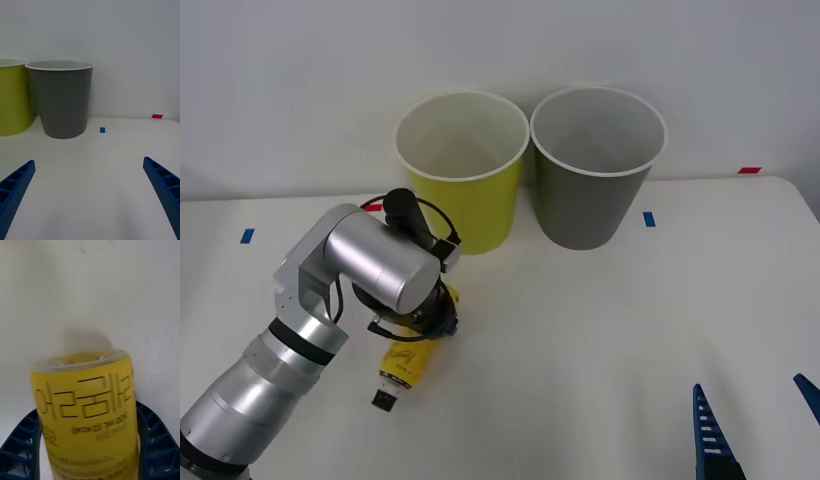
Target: Put cans in the gray bin and PET bottles in the light green bin.
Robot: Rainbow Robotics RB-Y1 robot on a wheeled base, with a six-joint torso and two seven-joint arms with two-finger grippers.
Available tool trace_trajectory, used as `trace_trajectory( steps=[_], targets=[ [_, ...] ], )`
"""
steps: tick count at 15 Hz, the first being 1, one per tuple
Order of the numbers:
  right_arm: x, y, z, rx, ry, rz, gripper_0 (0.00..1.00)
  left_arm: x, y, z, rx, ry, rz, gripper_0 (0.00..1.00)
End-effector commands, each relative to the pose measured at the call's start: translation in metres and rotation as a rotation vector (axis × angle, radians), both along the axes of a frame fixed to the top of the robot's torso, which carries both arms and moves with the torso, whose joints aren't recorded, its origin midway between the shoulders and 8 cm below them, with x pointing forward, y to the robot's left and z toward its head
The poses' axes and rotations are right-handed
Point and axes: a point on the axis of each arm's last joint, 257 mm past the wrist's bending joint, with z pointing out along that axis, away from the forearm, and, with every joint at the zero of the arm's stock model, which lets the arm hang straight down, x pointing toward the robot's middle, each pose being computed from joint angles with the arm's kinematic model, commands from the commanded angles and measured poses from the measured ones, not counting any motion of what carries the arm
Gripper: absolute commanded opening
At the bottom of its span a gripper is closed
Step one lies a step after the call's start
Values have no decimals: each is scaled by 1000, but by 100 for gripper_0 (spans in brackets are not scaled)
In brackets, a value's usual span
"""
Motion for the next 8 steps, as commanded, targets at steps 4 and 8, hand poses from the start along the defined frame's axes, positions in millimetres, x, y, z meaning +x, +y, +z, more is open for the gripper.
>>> trace_trajectory(
  steps=[4, 8],
  targets=[
    [0, 0, 0, 0, 0, 0, 100, 0, -2, 4, -4, -9, 3, 0],
    [0, 0, 0, 0, 0, 0, 100, -14, -1, 28, -15, -112, -37, 0]
  ],
)
